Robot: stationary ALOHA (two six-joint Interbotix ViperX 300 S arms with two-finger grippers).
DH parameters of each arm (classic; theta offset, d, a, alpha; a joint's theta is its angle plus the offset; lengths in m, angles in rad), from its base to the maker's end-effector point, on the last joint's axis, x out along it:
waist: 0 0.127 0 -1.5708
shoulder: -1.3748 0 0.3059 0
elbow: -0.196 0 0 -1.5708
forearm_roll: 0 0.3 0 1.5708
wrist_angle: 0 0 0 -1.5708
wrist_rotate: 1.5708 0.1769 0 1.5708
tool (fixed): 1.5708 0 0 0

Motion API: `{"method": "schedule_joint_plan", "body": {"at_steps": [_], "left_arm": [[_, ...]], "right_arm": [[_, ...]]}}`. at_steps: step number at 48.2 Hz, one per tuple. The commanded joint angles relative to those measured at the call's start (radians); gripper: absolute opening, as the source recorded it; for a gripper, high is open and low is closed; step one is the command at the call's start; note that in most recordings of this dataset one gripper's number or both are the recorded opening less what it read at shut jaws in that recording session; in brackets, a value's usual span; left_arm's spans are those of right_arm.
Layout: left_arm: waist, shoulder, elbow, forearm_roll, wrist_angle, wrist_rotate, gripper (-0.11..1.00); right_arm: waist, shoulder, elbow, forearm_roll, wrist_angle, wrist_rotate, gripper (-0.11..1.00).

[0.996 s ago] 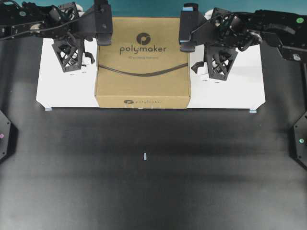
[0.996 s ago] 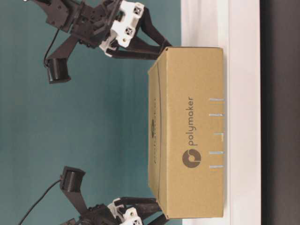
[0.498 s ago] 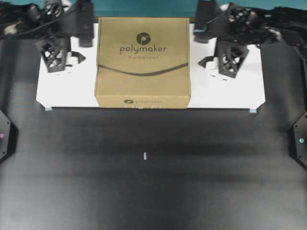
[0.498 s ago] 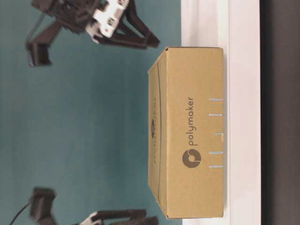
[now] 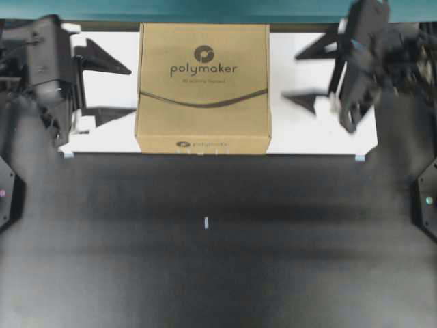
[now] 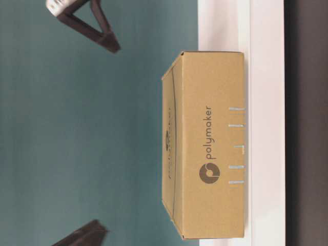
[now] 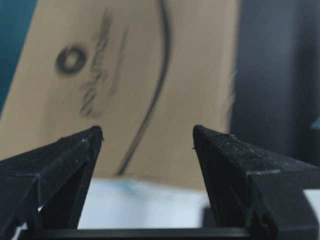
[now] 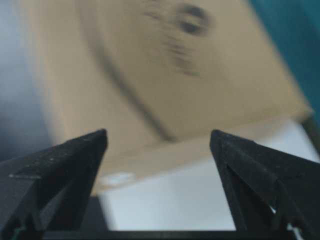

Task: Place the cardboard box on the stand after clamping it between your arms.
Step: 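Open both grippers and pull them outward away from the box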

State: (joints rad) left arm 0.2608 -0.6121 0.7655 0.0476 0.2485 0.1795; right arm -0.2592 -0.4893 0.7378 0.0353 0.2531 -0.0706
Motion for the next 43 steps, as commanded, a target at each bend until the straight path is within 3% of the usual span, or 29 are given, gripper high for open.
{"method": "schedule_joint_plan", "body": {"at_steps": [1, 12, 22, 33, 43], "left_arm": [[-0.048, -0.029, 0.0, 0.0, -0.046, -0.044, 0.72], [-0.19, -0.081, 0.023, 0.0, -0.135, -0.12, 0.72], [-0.314, -0.141, 0.048, 0.0, -0.19, -0.199, 0.7], [-0.356, -0.232, 0.092, 0.0, -0.155, -0.282, 0.67], [-0.362, -0.351, 0.153, 0.0, -0.055, -0.293, 0.66]], "right_arm": [[0.08, -0.057, 0.025, 0.002, -0.055, 0.049, 0.79], [0.212, -0.209, 0.103, 0.0, -0.146, 0.152, 0.79], [0.348, -0.364, 0.178, 0.0, -0.16, 0.173, 0.78], [0.489, -0.526, 0.302, 0.0, -0.158, 0.184, 0.78], [0.509, -0.634, 0.397, 0.0, -0.149, 0.184, 0.78]]}}
